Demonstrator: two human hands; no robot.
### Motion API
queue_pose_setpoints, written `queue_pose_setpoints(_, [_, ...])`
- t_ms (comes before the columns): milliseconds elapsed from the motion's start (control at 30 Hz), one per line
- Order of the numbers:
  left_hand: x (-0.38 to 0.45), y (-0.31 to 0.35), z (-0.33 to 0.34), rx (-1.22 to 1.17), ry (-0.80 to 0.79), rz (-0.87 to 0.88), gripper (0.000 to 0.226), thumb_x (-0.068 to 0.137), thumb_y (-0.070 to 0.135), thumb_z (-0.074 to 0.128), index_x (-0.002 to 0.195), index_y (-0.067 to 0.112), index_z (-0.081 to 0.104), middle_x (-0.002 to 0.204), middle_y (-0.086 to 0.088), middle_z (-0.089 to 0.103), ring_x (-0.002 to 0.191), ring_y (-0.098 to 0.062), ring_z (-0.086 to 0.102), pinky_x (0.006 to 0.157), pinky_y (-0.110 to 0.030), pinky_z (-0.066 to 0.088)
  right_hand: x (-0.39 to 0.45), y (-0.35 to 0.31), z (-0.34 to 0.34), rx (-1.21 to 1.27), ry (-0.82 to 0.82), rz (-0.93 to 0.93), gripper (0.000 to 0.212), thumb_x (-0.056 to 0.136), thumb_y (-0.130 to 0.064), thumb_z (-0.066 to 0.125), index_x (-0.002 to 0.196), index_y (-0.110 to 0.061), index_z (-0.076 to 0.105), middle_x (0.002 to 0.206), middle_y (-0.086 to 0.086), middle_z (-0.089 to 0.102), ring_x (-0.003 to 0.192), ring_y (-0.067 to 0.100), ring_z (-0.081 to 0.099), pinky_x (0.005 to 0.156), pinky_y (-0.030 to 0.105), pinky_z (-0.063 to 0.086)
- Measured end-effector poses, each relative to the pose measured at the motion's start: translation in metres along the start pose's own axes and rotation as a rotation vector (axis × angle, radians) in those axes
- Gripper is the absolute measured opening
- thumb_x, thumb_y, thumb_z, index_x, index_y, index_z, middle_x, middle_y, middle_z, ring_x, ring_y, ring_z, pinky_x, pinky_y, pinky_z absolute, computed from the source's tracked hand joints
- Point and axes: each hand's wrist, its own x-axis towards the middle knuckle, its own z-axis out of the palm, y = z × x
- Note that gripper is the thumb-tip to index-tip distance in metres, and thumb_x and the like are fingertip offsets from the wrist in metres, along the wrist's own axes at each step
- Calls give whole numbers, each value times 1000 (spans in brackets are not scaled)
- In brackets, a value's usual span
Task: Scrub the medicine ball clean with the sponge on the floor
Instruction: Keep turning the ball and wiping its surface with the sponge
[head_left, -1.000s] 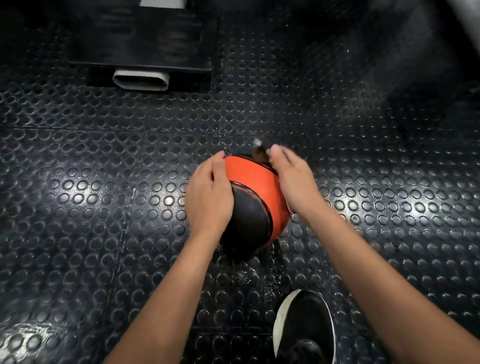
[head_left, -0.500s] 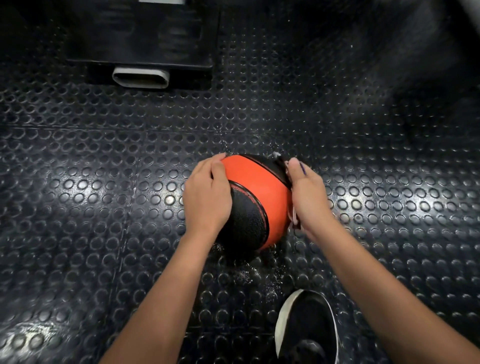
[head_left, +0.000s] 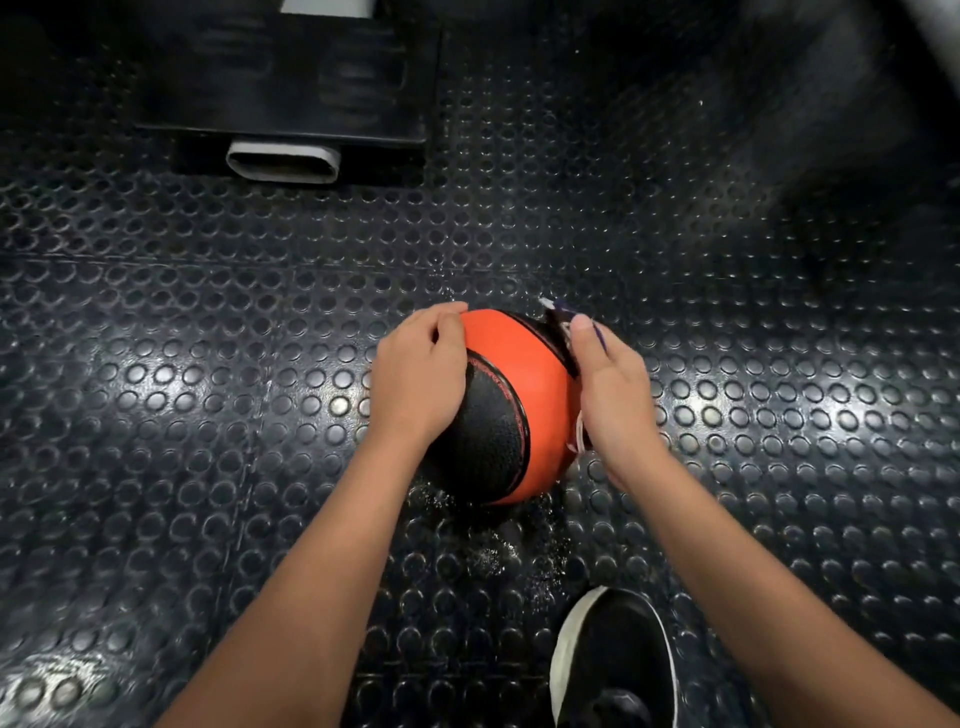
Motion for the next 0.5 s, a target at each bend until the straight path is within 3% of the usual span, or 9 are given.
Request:
queue_pose_setpoints(67, [3, -3, -3, -9, -24, -7, 39, 109, 27, 41, 131, 28, 74, 138, 9, 68, 123, -10, 55, 96, -22, 35, -7, 6, 2, 31, -5, -83, 30, 109, -41, 47, 118, -27, 73, 121, 0, 75, 113, 9, 66, 105, 32, 50])
queue_pose_setpoints(100, [3, -5, -4, -13, -30, -6, 39, 109, 27, 41, 131, 29, 74, 138, 9, 69, 122, -10, 54, 96, -23, 35, -8, 10, 3, 77, -9, -53, 31, 110, -40, 46, 113, -25, 73, 116, 12, 76, 103, 13, 67, 99, 37, 53])
queue_pose_setpoints(167, [3, -5, -4, -10, -33, 5, 39, 109, 27, 42, 131, 29, 74, 139, 8, 68, 125, -11, 55, 97, -24, 36, -3, 12, -1, 130, -6, 116, 39, 110, -43, 44, 106, -17, 73, 109, 33, 70, 86, 31, 62, 81, 47, 57])
queue_pose_setpoints(200, [3, -4, -4, -2, -35, 11, 39, 110, 28, 41, 131, 29, 73, 140, 9, 68, 129, -13, 55, 99, -24, 36, 3, 12, -4, 123, -26, 214, 44, 110, -44, 44, 107, -10, 73, 107, 35, 70, 82, 39, 62, 78, 51, 56])
queue_pose_setpoints(233, [3, -2, -3, 10, -39, 17, 39, 110, 28, 41, 132, 29, 73, 141, 9, 67, 132, -14, 54, 100, -24, 35, 9, 11, -8, 110, -57, 289, 48, 109, -44, 45, 109, -5, 73, 104, 33, 73, 80, 44, 64, 80, 53, 56])
queue_pose_setpoints(333, [5, 2, -2, 58, -63, 56, 40, 110, 28, 40, 133, 28, 72, 144, 9, 66, 134, -15, 54, 103, -25, 36, 17, 5, -11, 142, -76, 361, 41, 109, -40, 47, 102, -8, 72, 72, 8, 74, 63, 24, 64, 69, 40, 52])
queue_pose_setpoints(433, [2, -1, 0, 64, -63, 107, 42, 107, 31, 39, 132, 27, 73, 143, 10, 66, 132, -14, 55, 106, -29, 39, 9, 6, -8, 97, -6, 113, 39, 105, -47, 48, 99, -21, 76, 93, -1, 79, 88, 18, 71, 87, 39, 54])
queue_pose_setpoints(500, [1, -5, 0, 49, -60, 133, 44, 106, 33, 38, 132, 26, 73, 142, 10, 67, 131, -13, 56, 106, -27, 39, 0, 7, -6, 51, -18, 1, 36, 108, -45, 46, 102, -27, 76, 101, -8, 79, 96, 8, 69, 89, 28, 52])
